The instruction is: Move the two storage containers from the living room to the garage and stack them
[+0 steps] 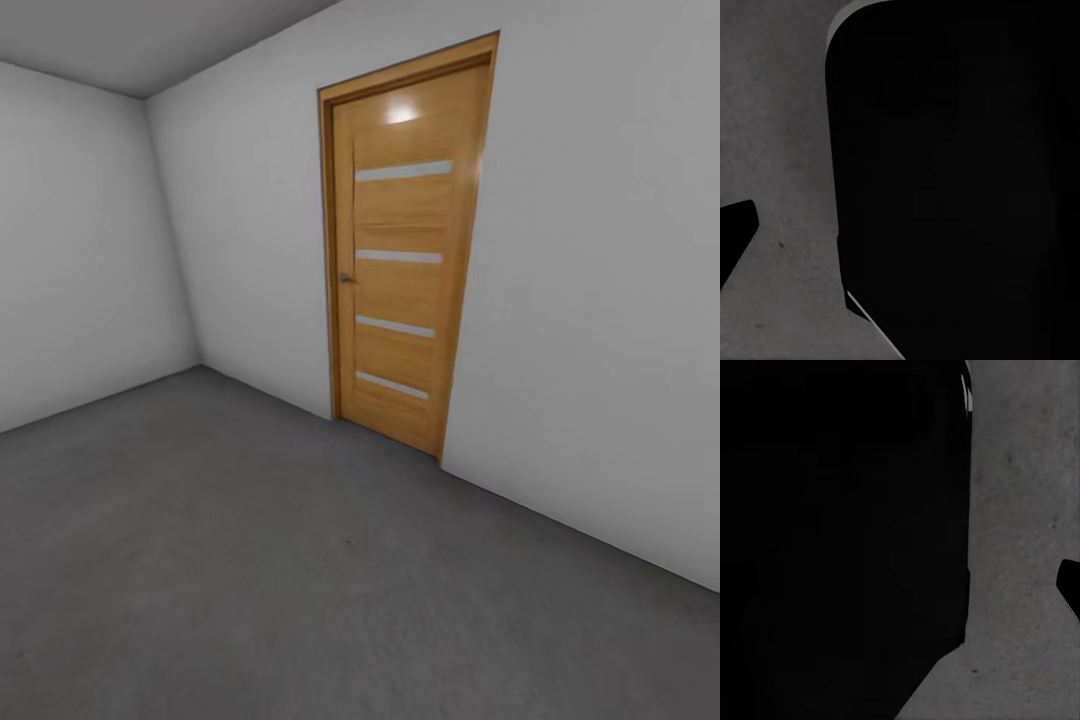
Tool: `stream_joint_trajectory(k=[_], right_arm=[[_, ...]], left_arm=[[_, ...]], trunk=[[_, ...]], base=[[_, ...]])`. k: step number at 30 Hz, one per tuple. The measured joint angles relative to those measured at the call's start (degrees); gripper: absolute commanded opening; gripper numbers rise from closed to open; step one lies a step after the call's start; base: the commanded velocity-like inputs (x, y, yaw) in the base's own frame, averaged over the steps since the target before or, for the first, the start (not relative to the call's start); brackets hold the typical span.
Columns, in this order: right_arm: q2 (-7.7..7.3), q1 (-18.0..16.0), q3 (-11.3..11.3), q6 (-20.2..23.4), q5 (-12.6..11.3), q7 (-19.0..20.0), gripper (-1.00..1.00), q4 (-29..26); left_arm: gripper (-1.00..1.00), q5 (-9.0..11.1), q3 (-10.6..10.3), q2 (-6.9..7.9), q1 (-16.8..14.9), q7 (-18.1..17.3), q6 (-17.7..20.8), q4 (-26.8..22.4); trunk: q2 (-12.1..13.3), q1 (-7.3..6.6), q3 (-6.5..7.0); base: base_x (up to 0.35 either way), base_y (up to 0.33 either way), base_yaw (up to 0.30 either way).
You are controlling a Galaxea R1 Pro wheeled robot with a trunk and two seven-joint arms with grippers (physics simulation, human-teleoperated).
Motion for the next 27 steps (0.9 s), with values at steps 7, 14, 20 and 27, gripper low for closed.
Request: stream_joint_trajectory(k=[7,14,20,27], right_arm=[[0.00,0.00,-0.04,0.00,-0.02,0.00,1.00,0.00],[0.00,0.00,-0.04,0.00,-0.02,0.00,1.00,0.00],[0.00,0.00,-0.01,0.00,-0.02,0.00,1.00,0.00],[0.00,0.00,-0.02,0.00,-0.02,0.00,1.00,0.00]], left_arm=[[1.00,0.00,0.00,0.00,0.00,0.00,0.00,0.00],[1.00,0.00,0.00,-0.01,0.00,0.00,0.00,0.00],[1.00,0.00,0.00,0.04,0.00,0.00,0.00,-0.01],[1.00,0.00,0.00,0.01,0.00,0.00,-0.01,0.00]], trunk=[[0.00,0.00,0.00],[0.00,0.00,0.00],[0.00,0.00,0.00],[0.00,0.00,0.00]], base=[[0.330,0.007,0.000],[0.334,0.031,0.000],[0.328,0.127,0.000],[0.308,0.177,0.000]])
